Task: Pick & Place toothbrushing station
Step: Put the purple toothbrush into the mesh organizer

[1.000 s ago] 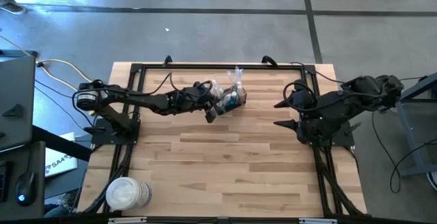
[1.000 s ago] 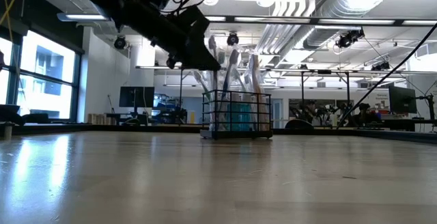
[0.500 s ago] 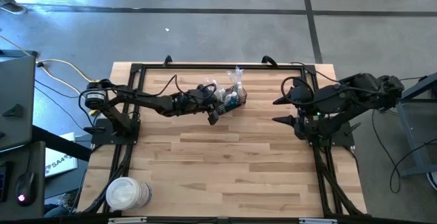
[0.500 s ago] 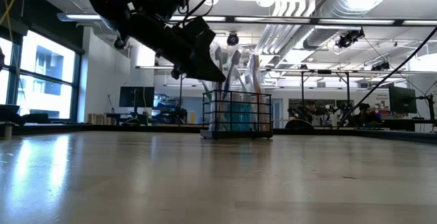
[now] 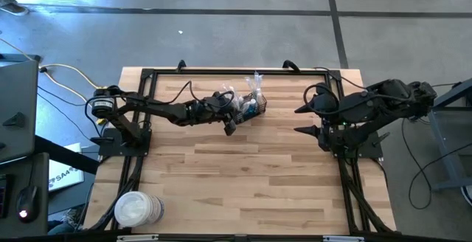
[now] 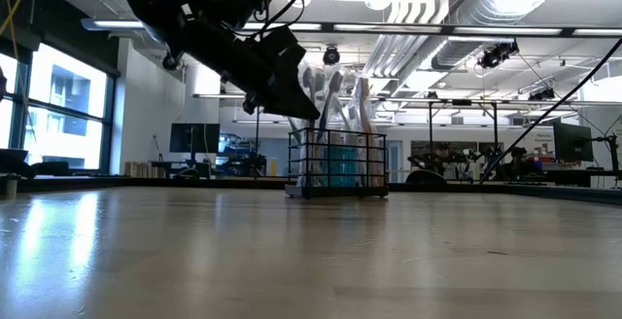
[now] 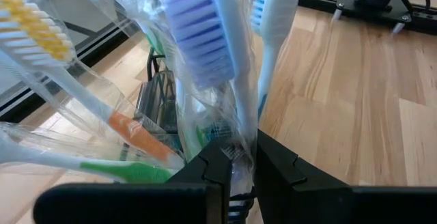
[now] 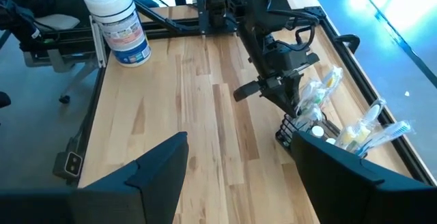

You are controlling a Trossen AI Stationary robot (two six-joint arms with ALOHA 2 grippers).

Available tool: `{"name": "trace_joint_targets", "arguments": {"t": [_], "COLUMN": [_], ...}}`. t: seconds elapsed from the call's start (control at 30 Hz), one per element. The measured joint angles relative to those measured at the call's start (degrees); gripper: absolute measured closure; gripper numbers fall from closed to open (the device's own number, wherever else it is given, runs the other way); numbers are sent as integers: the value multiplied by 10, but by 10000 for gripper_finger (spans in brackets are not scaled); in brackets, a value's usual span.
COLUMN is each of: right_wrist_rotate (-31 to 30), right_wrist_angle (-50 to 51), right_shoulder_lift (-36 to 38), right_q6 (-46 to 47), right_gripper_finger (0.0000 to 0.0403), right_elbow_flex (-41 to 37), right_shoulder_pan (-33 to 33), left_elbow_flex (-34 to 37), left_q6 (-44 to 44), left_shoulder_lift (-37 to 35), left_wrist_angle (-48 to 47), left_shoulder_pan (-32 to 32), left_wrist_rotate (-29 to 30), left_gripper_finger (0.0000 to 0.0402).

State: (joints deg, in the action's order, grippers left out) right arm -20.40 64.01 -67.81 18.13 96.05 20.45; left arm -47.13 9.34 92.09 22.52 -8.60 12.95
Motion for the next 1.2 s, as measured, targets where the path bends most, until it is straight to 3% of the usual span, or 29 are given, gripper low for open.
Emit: {"name": "trace_joint_targets", "arguments": {"t": [0.67,1.0,1.2], "right_wrist_rotate": [0,0,0], "right_wrist_angle": [0,-5,-5], "right_shoulder_lift": [0,0,0], "right_q6": [12,13,13], "right_gripper_finger": [148,148,148], "right_elbow_flex": [0,0,0], "right_shoulder_pan": [0,0,0], "left_elbow_flex": [0,0,-1], "left_q6": [-16,-14,-35], "left_shoulder_lift": [0,0,-1], "left_wrist_angle": [0,4,15], "left_shoulder_pan": [0,0,0], "left_wrist_rotate": [5,-1,0], "left_gripper_finger": [351,253,221]}}
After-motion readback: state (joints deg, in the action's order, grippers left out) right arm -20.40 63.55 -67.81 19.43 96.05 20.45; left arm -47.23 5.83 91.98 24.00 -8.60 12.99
